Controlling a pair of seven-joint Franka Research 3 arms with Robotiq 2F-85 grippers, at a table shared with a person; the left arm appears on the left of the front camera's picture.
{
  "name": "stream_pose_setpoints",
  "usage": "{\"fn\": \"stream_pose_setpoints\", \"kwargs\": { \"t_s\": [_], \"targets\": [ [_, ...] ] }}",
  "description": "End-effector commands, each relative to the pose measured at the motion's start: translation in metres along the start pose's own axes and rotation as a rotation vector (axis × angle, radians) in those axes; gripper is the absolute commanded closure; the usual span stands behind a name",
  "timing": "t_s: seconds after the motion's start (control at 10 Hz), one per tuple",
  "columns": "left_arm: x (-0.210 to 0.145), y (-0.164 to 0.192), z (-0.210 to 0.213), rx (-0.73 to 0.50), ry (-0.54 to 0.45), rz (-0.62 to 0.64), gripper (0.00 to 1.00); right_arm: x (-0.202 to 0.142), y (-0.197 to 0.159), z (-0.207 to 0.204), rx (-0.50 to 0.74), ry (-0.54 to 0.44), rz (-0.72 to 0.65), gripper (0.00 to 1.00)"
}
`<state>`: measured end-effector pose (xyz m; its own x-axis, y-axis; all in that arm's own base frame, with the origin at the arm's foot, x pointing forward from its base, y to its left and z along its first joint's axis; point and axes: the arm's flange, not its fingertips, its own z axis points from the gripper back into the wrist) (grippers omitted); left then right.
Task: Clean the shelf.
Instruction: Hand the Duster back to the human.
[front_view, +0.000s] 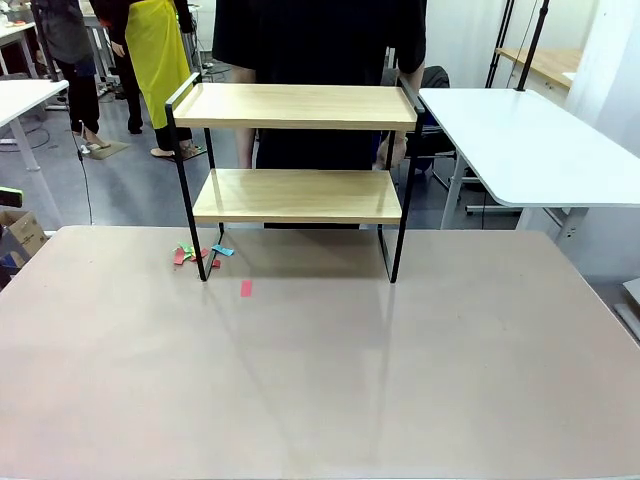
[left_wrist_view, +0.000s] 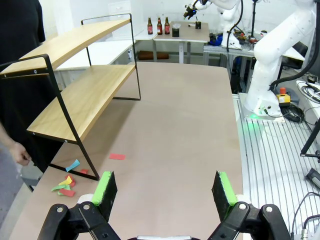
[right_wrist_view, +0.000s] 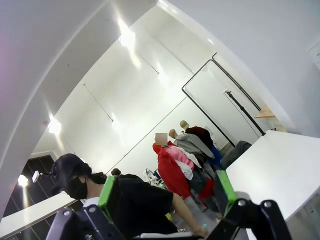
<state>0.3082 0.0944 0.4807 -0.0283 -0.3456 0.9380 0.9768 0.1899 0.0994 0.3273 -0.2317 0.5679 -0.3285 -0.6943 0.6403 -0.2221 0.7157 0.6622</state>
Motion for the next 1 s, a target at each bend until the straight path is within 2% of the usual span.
{"fn": "stream_pose_setpoints", "kwargs": {
  "t_s": [0.0, 0.9],
  "targets": [
    [0.0017, 0.0005, -0.0007, 0.007, -0.025, -0.018, 0.0, 0.0002, 0.0011, 0.0004, 0.006, -0.004, 0.0, 0.0],
    [0.0017, 0.0005, -0.0007, 0.007, -0.025, -0.018, 0.0, 0.0002, 0.0011, 0.0004, 0.006, -0.004, 0.0, 0.0]
  ]
}}
